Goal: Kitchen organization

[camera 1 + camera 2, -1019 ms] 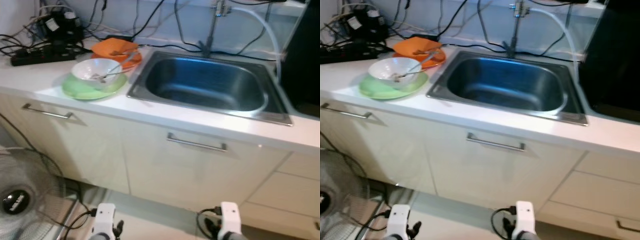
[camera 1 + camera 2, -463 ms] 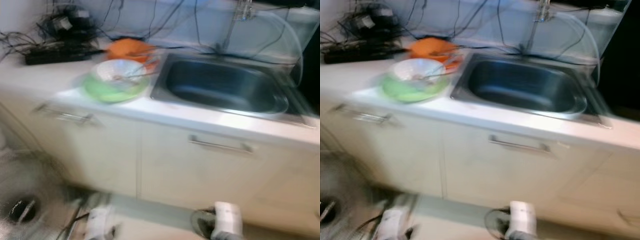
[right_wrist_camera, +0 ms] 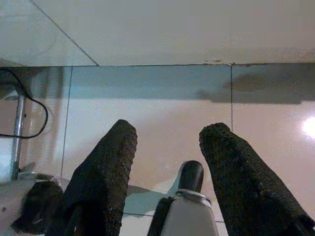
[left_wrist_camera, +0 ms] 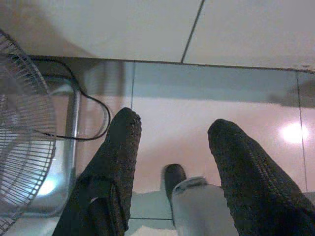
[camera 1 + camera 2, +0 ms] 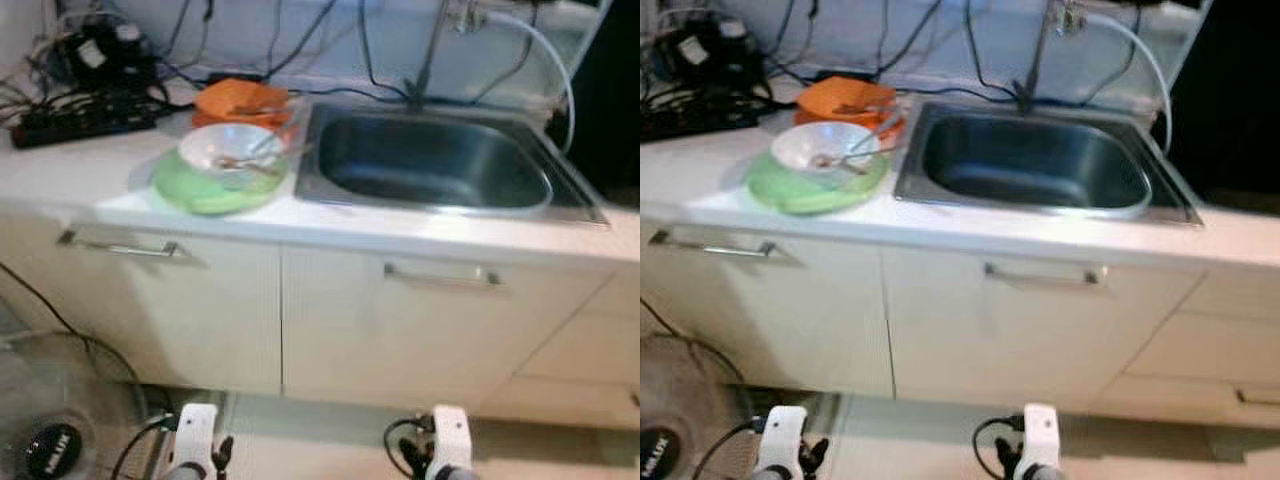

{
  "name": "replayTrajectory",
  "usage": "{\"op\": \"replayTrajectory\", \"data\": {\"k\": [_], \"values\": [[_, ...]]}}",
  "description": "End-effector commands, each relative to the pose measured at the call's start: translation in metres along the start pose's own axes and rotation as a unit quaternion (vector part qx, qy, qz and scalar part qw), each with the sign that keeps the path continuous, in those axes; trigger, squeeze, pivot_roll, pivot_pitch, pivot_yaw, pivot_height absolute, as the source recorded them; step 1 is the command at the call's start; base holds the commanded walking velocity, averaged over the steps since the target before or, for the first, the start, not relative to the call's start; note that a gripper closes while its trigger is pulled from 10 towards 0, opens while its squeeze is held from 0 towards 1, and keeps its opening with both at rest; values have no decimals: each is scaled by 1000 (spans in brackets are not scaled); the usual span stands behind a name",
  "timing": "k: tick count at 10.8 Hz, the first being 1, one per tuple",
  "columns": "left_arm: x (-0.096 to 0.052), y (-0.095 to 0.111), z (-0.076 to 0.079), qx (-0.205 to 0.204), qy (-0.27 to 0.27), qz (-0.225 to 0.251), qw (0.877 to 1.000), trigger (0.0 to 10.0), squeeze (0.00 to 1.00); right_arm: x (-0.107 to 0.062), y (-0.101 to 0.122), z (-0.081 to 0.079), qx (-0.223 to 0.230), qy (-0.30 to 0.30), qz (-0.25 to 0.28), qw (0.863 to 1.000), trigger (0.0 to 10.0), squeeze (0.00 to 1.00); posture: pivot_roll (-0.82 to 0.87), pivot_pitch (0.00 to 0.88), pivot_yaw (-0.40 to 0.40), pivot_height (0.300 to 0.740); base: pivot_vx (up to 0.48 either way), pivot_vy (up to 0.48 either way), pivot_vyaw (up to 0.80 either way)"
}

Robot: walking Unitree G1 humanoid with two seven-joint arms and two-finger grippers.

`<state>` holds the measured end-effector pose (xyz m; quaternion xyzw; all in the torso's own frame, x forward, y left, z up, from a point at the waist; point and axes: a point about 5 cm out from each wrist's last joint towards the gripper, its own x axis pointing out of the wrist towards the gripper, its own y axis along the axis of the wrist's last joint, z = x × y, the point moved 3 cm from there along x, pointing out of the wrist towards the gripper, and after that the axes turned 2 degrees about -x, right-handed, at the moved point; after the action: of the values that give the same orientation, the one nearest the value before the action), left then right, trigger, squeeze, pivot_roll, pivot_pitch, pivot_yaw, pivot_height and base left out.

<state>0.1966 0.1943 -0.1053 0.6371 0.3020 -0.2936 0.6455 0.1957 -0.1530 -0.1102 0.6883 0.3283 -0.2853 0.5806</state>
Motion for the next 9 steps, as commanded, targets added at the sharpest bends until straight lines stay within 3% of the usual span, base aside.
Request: {"op": "replayTrajectory", "data": {"k": [1,5,9], "values": [[1,0,6,-1,-4,0,1000,10000,0,0,4,7,4,-11,6,1000,10000,0,163,0,-17,740,0,0,0],[1,2,4,-8,11,10,1000,10000,0,0,5,6,2,-7,7,1000,10000,0,173,0,-21,740,0,0,0],[1,3,5,-9,10,11,1000,10000,0,0,6,7,-7,-8,9,1000,10000,0,172,0,-23,740,214,0,0]]}}
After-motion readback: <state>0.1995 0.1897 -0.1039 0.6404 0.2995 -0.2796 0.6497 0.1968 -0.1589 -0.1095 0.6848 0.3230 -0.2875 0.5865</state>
